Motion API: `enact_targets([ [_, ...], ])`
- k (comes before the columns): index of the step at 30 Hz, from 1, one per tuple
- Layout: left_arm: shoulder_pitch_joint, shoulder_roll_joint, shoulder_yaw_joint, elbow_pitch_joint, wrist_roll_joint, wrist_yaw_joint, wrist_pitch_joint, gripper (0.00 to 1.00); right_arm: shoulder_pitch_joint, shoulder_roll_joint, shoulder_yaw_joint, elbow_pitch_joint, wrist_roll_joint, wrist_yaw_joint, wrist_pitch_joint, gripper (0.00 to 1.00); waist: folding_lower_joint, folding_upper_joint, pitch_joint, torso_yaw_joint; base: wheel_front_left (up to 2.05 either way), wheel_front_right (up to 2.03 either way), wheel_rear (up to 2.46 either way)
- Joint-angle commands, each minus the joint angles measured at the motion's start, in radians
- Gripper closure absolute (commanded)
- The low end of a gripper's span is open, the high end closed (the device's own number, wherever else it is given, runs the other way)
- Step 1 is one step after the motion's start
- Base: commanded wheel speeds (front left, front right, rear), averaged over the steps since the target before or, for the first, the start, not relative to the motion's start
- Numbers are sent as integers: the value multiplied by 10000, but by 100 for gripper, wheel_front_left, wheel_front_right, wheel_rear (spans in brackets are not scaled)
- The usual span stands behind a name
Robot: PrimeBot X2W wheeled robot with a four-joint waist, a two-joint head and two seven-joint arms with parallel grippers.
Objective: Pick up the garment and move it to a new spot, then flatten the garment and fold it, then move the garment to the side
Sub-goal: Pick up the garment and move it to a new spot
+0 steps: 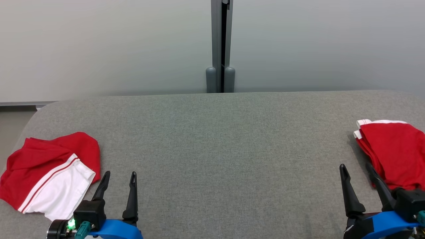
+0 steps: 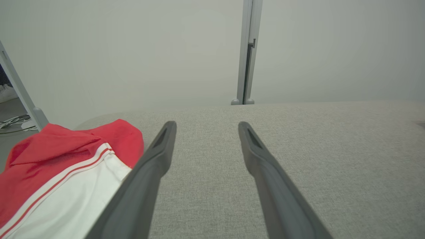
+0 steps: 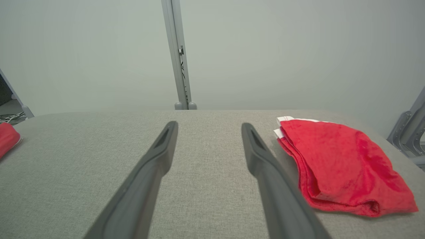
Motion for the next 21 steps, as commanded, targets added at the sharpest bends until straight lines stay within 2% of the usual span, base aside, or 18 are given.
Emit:
enact_targets([
  [1,-129,79,3,-11,-28,62,0,0,153,8,-35,-61,56,1,-38,0,0,0,7,27,0,0,0],
  [7,-341,143,-5,-81,-38,26,-23,0,118,10,-22,-142,26,1,-67,0,0,0,164,380,0,0,0],
  [21,-1071,431,451,190,-264,-101,-323,0,-535,-1,866,-722,-262,1,205,0,0,0,716,2699,0,0,0],
])
